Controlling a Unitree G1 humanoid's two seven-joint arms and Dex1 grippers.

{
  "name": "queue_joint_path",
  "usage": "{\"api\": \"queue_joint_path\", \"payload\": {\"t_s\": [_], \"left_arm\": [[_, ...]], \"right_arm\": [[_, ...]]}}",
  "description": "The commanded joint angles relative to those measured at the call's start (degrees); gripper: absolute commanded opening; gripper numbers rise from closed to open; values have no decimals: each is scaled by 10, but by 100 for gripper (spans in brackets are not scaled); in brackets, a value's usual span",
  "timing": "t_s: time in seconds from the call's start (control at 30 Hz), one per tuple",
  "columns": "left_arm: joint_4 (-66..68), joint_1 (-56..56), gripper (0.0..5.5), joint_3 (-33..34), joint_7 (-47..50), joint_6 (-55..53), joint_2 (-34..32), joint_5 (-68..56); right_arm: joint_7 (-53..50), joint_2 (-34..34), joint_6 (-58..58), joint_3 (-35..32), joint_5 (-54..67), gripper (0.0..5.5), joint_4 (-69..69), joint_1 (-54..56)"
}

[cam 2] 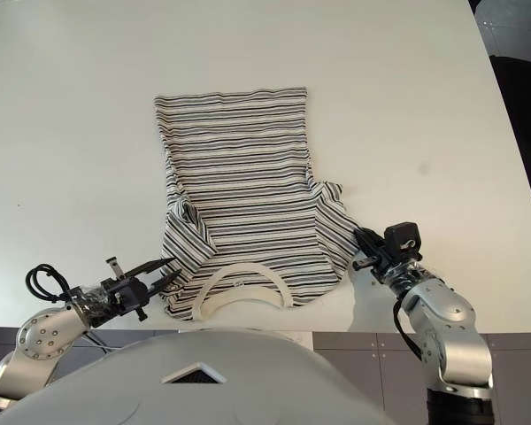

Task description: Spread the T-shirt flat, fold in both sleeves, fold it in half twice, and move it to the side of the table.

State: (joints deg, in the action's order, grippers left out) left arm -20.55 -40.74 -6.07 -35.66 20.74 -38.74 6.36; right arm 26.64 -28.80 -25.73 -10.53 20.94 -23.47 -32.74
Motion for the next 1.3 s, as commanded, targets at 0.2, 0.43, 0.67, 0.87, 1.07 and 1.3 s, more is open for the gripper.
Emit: {"api": "queue_joint_path", "payload": {"t_s": [0.2, 0.43, 0.67, 0.87, 1.07, 1.3], "left_arm": [[-27, 19, 116, 15, -4, -18, -3, -30], [-33, 23, 116, 19, -12, -22, -7, -43], [-39, 23, 116, 19, -18, -23, -6, -40], [-48, 23, 116, 10, -20, -28, -4, -31], [-53, 23, 116, 0, -17, -32, -1, -25], [-57, 22, 116, -4, -13, -35, -1, -20]], "right_arm": [[-15, 17, 12, -25, -8, 11, -39, -15], [-36, 17, 57, 1, -77, 11, -140, -44], [-34, -12, 88, 116, -212, 11, -171, -24], [-4, -51, 84, 200, -300, 11, -168, 8], [18, -80, 97, 251, -364, 11, -150, 20], [15, -86, 116, 277, -418, 11, -119, 29]]}}
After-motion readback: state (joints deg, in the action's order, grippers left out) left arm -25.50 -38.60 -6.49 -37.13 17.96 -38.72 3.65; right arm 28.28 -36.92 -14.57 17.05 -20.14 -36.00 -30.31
